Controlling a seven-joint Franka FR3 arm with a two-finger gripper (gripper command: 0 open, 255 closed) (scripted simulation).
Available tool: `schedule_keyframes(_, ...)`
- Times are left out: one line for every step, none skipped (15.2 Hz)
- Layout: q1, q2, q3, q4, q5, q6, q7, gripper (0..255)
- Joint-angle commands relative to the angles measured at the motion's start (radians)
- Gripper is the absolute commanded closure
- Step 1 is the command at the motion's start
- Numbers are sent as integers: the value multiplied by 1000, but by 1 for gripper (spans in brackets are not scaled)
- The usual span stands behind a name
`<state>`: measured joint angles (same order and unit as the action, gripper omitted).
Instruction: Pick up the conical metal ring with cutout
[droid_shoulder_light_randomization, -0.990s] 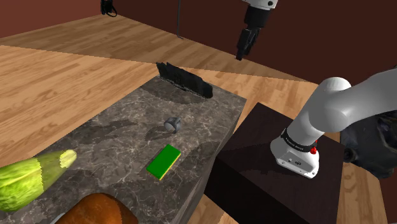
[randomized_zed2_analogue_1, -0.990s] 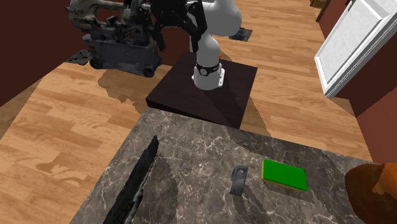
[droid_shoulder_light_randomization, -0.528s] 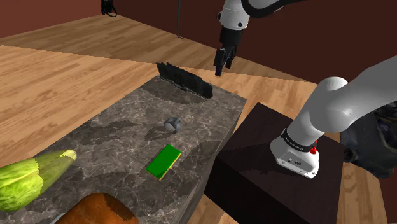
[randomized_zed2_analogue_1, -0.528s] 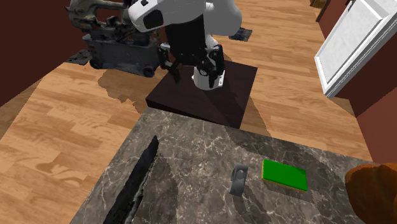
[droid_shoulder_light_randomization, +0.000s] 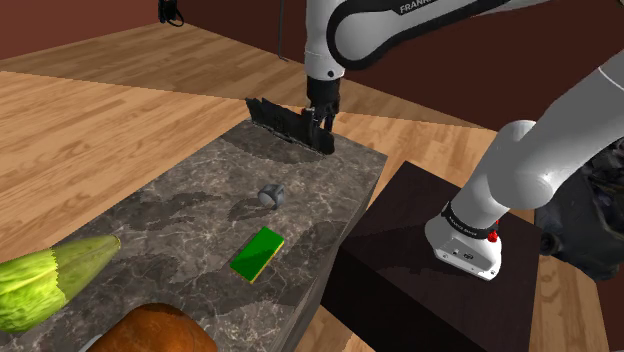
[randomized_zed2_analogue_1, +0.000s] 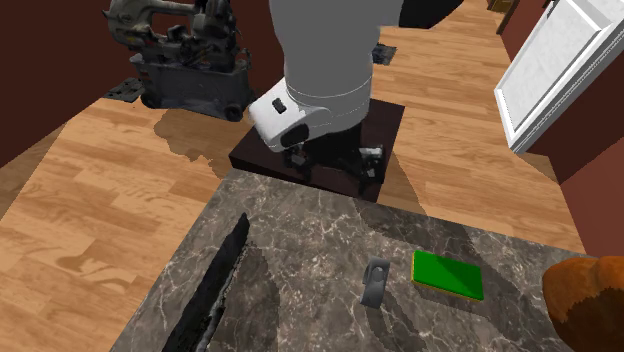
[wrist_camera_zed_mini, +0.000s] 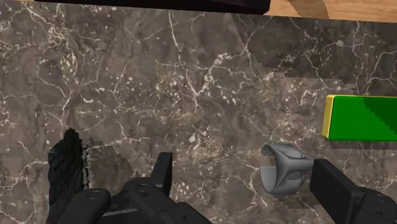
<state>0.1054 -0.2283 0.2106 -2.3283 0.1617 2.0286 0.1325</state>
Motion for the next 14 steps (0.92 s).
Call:
schedule_keyframes(9, 79, 24, 26, -13, 42, 32, 0)
schedule_keyframes(14, 117, 35, 43, -21, 56, 50, 0)
schedule_keyframes(19, 156, 44, 62, -31, 70, 67, 0)
schedule_keyframes(25, 195, 53, 83, -42, 82, 85, 0)
schedule_keyframes(31, 235, 61, 104, -53, 93, 103, 0)
schedule_keyframes(38, 275, 68, 126, -66, 103, 122, 0)
schedule_keyframes(45, 314, 74, 150, -79, 112, 140, 0)
schedule_keyframes(54, 355, 78, 174, -93, 119, 158, 0)
schedule_keyframes(63, 395, 81, 200, -107, 126, 176, 0)
schedule_keyframes(72, 435, 84, 227, -121, 131, 193, 0)
schedule_keyframes(83, 476, 85, 256, -135, 135, 210, 0)
schedule_keyframes(94, 516, 85, 285, -148, 138, 226, 0)
schedule_keyframes(107, 557, 85, 316, -162, 139, 242, 0)
schedule_keyframes(118, 595, 84, 346, -173, 139, 256, 0)
